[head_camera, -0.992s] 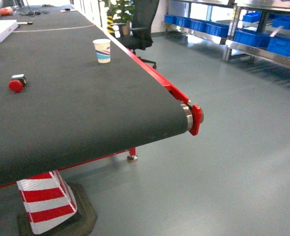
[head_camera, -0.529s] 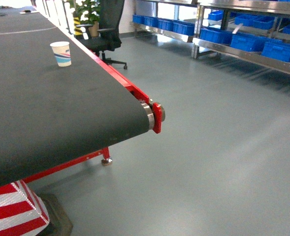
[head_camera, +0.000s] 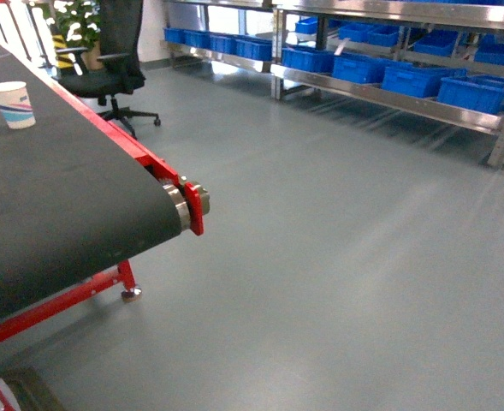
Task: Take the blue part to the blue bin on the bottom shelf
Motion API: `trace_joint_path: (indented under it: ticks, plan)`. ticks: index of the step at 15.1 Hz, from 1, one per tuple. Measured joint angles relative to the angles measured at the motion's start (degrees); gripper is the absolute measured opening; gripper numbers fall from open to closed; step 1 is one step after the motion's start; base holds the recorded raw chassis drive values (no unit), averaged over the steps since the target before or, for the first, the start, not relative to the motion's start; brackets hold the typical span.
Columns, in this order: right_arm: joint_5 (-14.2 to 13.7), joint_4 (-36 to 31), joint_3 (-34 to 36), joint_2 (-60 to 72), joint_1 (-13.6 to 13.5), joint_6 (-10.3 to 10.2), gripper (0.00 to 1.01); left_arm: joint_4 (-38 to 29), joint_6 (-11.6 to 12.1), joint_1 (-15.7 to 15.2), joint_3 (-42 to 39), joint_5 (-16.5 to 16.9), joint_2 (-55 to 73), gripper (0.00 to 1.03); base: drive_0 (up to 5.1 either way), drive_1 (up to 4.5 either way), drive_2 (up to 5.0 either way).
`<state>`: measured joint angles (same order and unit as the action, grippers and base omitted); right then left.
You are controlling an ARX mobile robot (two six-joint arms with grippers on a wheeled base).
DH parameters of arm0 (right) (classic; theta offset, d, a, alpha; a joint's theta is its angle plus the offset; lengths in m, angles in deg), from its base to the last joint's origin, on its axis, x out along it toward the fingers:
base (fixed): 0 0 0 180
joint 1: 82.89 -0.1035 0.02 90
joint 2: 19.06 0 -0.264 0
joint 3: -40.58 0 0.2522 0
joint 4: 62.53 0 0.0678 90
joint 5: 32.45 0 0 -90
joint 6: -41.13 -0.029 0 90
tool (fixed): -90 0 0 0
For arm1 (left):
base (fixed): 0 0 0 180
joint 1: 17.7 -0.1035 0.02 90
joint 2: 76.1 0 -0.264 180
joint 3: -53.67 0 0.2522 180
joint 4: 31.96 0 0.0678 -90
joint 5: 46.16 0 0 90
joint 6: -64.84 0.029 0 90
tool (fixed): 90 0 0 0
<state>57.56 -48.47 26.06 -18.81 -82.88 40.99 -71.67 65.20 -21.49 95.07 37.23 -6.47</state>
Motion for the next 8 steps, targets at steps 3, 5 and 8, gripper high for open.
trace_joint_path:
  ticks: [3, 5, 8]
  plan:
    - [0.0, 0.0, 0.0, 0.0, 0.0, 0.0, 0.98, 0.0, 0.0, -0.02, 0.0, 0.0, 0.0, 0.45, -1.4, -1.41, -1.4]
    - [0.0, 0.02, 0.0, 0.0, 0.0, 0.0, 0.98, 0.0, 0.0, 0.0, 0.0, 0.0, 0.0, 0.45, -1.4, -1.43, -1.4]
    - [0.0, 0.0, 0.0, 0.0, 0.0, 0.0, 0.98, 0.02, 0.0, -0.04, 0.0, 0.0, 0.0, 0.45, -1.5, -1.51, -1.5]
